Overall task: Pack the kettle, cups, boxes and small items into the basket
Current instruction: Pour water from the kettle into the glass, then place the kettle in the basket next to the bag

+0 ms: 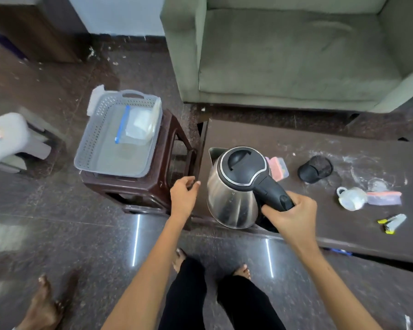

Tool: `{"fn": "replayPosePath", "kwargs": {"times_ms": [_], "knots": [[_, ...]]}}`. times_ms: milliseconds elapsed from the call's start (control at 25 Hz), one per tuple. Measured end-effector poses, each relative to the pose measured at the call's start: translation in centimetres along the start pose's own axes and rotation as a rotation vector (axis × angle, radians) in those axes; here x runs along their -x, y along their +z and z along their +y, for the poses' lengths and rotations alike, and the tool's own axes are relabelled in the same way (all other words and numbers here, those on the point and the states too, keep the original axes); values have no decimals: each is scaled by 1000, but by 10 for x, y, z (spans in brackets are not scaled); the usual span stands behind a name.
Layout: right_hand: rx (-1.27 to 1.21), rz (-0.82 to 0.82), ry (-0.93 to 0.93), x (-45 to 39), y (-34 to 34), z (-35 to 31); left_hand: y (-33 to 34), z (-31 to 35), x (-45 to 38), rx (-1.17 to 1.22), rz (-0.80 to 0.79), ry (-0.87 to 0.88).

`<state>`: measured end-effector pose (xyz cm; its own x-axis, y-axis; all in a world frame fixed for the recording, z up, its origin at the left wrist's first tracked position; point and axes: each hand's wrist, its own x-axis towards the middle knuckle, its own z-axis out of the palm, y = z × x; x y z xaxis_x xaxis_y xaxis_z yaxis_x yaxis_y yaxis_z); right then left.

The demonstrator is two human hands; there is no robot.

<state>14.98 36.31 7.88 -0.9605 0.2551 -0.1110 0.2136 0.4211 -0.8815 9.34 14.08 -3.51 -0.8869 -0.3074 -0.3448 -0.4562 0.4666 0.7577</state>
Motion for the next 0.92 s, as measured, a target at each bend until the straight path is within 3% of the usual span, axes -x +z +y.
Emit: {"fn": "replayPosePath", "kwargs": {"times_ms": [240,600,920], "knots": [[-38,-18,-82,-28,62,-61,-68,5,-40,142,133,-16],[-81,-83,-129,-71,224,-139,-195,-36,-152,179,151,-29],[-109,-157,-118,-110,353,-142,-263,-56,-223,138,240,16]]}}
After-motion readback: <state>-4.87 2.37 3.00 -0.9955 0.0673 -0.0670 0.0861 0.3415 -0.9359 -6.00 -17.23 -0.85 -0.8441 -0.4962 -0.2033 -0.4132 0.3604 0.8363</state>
